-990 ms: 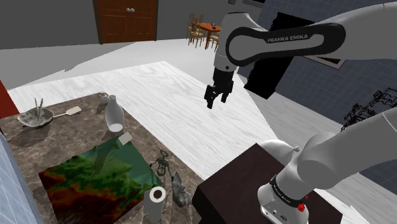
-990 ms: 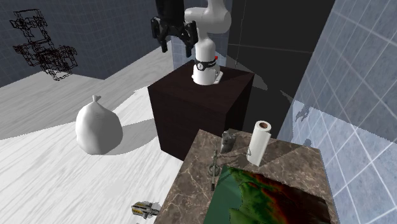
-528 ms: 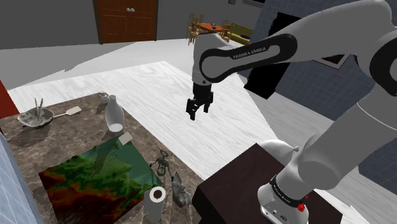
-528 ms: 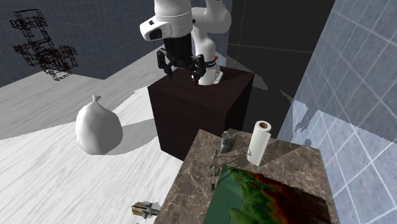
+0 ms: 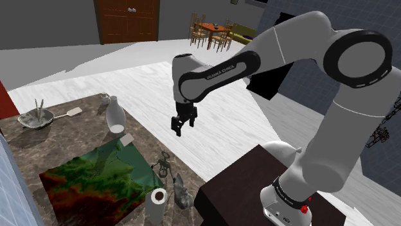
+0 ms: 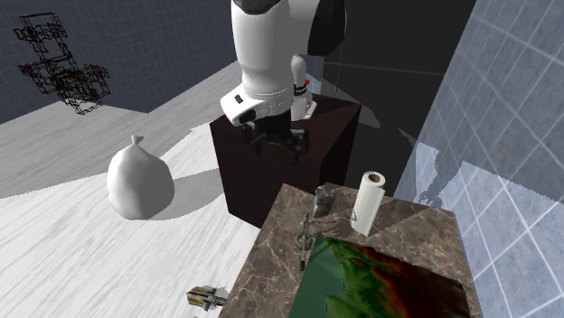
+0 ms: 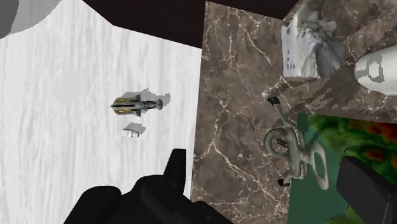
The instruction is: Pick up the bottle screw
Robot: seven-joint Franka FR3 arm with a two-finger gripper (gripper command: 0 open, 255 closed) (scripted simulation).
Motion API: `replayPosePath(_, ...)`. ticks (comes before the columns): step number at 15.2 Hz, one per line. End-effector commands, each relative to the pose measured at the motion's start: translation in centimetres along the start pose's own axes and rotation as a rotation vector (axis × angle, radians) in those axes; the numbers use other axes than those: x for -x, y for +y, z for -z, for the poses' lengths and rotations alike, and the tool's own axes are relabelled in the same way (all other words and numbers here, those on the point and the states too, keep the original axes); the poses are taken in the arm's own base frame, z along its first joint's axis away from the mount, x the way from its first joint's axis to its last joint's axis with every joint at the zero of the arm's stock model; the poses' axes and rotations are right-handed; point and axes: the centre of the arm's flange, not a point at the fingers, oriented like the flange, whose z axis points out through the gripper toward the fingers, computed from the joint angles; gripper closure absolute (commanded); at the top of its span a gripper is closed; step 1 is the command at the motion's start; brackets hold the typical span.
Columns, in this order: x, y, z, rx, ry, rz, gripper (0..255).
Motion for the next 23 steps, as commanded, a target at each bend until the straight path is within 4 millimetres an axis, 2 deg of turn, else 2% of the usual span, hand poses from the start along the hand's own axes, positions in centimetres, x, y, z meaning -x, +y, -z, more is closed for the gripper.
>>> replayPosePath(1,-1.8,-1.3,-2.0,0.003,-0.017,0.023,0)
replayPosePath(13,-9.6,-9.8,-14.1,0.025,-0.111,0.161,0)
replayPosePath(21,-10.6,-10.1,-18.3,0.026,-0.112,0.164,0)
replayPosePath(23,-10.6,-10.1,-18.3,0.026,-0.112,0.164,0)
